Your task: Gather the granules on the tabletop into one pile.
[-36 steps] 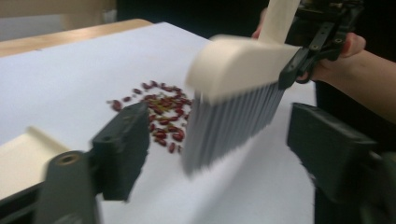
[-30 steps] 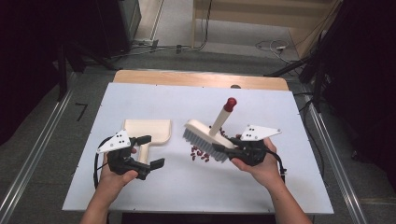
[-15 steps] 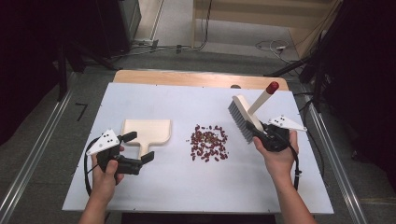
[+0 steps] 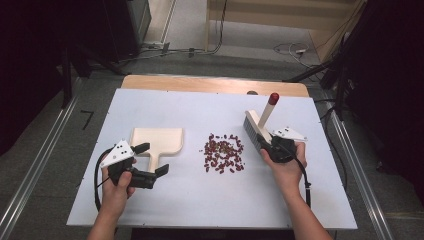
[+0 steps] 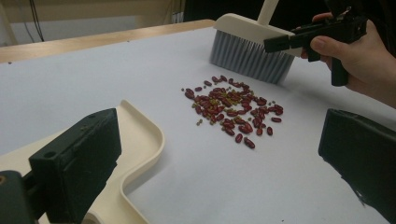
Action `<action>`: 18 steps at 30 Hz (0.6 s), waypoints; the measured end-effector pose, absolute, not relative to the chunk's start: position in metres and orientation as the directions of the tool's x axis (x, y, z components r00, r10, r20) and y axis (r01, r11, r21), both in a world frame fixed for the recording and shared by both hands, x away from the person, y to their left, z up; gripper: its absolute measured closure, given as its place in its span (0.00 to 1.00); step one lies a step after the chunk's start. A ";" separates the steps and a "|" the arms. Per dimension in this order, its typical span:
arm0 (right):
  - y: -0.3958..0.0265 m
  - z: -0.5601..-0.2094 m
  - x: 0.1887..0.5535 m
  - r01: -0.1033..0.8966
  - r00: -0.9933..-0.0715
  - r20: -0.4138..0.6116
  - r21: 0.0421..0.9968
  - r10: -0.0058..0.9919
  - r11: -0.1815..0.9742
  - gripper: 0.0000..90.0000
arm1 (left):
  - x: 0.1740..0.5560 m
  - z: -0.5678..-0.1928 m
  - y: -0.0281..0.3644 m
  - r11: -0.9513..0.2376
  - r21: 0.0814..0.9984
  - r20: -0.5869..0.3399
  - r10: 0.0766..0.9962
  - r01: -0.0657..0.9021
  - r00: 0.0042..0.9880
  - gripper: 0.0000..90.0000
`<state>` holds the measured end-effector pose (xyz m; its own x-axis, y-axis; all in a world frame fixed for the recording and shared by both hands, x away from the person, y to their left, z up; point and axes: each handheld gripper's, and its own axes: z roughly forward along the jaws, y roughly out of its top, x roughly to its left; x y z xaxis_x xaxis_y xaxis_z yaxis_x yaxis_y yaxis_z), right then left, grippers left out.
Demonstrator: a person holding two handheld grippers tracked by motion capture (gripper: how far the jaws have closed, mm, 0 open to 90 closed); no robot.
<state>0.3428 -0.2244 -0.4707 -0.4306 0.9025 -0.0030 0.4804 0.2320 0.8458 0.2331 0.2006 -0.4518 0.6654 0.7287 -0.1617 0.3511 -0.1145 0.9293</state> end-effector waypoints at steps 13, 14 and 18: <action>-0.189 -0.472 0.323 0.458 -0.512 -0.033 0.835 0.858 0.306 0.73 | 0.234 -0.452 0.196 -0.120 0.928 -0.162 0.722 0.352 0.673 0.00; -0.187 -0.472 0.322 0.460 -0.516 -0.027 0.835 0.856 0.303 0.73 | 0.234 -0.452 0.196 -0.120 0.928 -0.163 0.721 0.352 0.674 0.00; -0.181 -0.472 0.317 0.443 -0.533 -0.048 0.835 0.845 0.327 0.73 | 0.234 -0.452 0.197 -0.123 0.927 -0.161 0.723 0.354 0.672 0.00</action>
<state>0.3171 -0.1806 -0.4721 -0.5331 0.8447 -0.0477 0.4428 0.3267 0.8350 0.2344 0.1965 -0.4519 0.6722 0.7226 -0.1611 0.3540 -0.1226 0.9272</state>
